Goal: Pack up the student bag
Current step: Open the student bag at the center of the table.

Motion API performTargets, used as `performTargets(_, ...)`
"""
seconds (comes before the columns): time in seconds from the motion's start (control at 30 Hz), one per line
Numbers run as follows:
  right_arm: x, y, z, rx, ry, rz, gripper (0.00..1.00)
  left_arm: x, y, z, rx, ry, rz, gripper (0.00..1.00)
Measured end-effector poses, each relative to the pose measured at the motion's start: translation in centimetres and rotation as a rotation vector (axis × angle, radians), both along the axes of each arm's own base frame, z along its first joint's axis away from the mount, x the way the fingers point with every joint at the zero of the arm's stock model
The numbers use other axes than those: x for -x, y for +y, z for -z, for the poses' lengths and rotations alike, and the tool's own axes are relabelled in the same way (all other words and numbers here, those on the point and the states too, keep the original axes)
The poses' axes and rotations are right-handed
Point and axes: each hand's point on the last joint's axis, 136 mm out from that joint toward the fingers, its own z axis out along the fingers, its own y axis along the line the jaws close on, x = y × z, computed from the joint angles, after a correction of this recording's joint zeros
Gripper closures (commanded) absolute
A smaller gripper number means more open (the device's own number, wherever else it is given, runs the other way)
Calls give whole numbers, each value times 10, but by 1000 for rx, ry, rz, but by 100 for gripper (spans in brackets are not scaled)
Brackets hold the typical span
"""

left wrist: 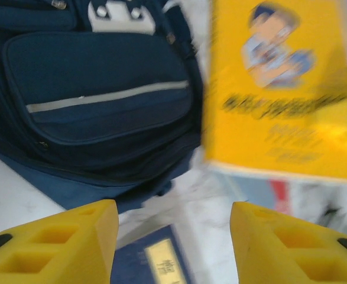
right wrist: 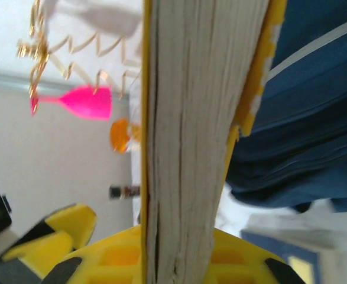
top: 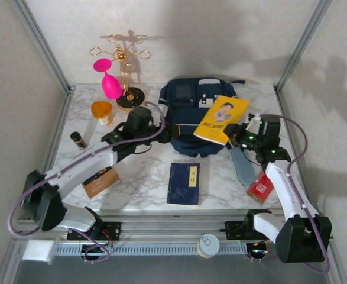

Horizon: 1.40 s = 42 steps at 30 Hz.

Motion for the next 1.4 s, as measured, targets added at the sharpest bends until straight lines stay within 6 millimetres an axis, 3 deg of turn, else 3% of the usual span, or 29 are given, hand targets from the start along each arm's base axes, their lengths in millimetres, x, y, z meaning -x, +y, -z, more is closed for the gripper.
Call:
performTargets(0.17,-10,-59,11,25,39,175,100,-16,-34,60,-280,-63,165,36)
performTargets(0.3,-11,-84,12,24,47,251,100,-32,-52,86,-435,-141,259,31)
performTargets(0.47,-10,-88,14,19,49,249,100,-69,-69,98,-570,-231,319,31)
performTargets(0.6,-10,-86,17,8,61,230,100,-86,-81,112,-637,-261,368,30)
performTargets(0.77,-12,-85,21,-4,75,218,100,-84,-81,149,-714,-205,435,28)
performTargets(0.9,-14,-84,25,-14,84,206,100,-82,-80,157,-731,-194,453,28)
performTargets(1.07,-17,-85,29,-16,93,205,100,-97,-92,162,-732,-202,450,39)
performTargets(1.27,-17,-85,30,-4,83,200,100,-101,-101,171,-716,-189,483,79)
performTargets(1.4,-16,-84,33,-8,87,194,100,-100,-103,168,-717,-197,506,99)
